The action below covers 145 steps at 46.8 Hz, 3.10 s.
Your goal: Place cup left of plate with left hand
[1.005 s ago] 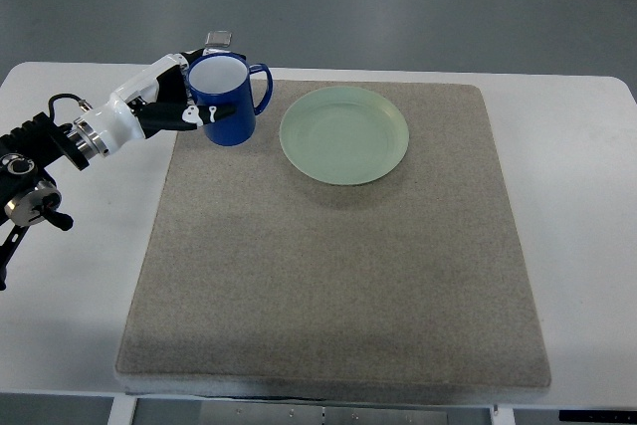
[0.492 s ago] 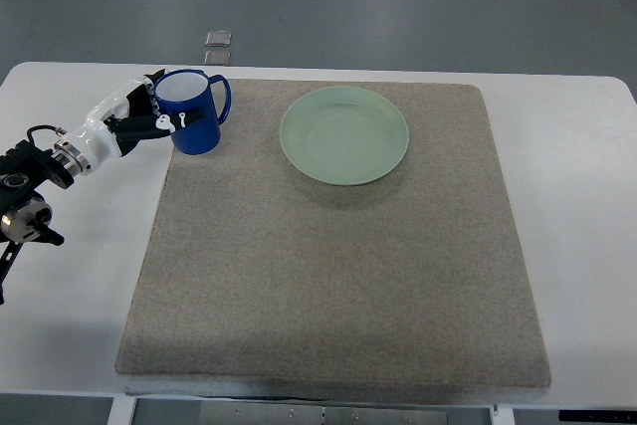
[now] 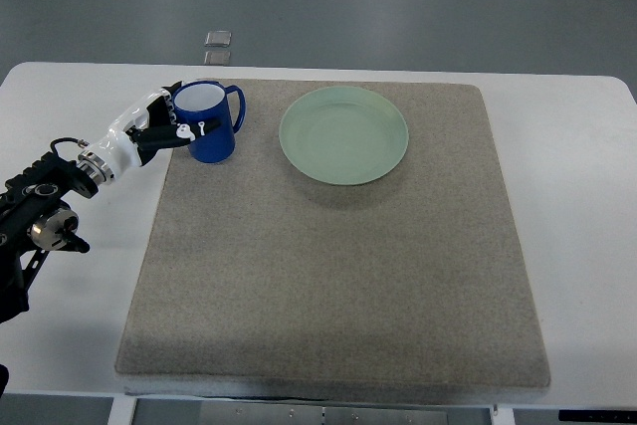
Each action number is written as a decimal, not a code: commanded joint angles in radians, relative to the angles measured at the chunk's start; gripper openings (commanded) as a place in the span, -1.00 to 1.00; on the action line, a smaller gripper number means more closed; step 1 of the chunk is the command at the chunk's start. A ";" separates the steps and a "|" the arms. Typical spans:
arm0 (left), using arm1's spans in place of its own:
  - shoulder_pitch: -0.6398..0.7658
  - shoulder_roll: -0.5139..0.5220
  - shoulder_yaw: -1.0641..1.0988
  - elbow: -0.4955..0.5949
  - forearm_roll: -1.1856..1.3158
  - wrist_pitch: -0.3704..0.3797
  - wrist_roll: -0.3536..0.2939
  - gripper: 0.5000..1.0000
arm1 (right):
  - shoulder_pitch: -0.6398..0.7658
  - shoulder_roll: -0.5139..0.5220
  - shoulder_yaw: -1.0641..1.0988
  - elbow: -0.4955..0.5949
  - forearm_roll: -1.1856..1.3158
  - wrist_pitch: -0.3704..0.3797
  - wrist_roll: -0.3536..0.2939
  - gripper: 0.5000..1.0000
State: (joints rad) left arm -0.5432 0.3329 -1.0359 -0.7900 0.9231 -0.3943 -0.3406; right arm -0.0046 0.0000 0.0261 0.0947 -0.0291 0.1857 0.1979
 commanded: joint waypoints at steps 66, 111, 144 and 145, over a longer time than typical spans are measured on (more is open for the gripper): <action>-0.040 0.093 -0.003 -0.025 -0.360 -0.055 0.009 0.99 | 0.000 0.000 0.000 0.000 0.000 -0.002 0.000 0.73; -0.176 0.159 -0.010 -0.011 -1.050 -0.132 0.466 0.99 | 0.000 0.000 0.000 0.000 0.000 -0.002 0.000 0.73; -0.173 0.169 -0.003 0.014 -1.153 -0.072 0.543 0.99 | -0.002 0.000 0.003 0.011 0.002 0.001 0.008 0.73; -0.173 0.169 -0.001 0.014 -1.153 -0.069 0.545 0.99 | -0.002 0.000 0.003 0.011 0.002 0.001 0.009 0.73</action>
State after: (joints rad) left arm -0.7174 0.5017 -1.0385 -0.7777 -0.2330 -0.4720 0.2036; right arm -0.0055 0.0000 0.0291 0.1058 -0.0272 0.1928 0.2033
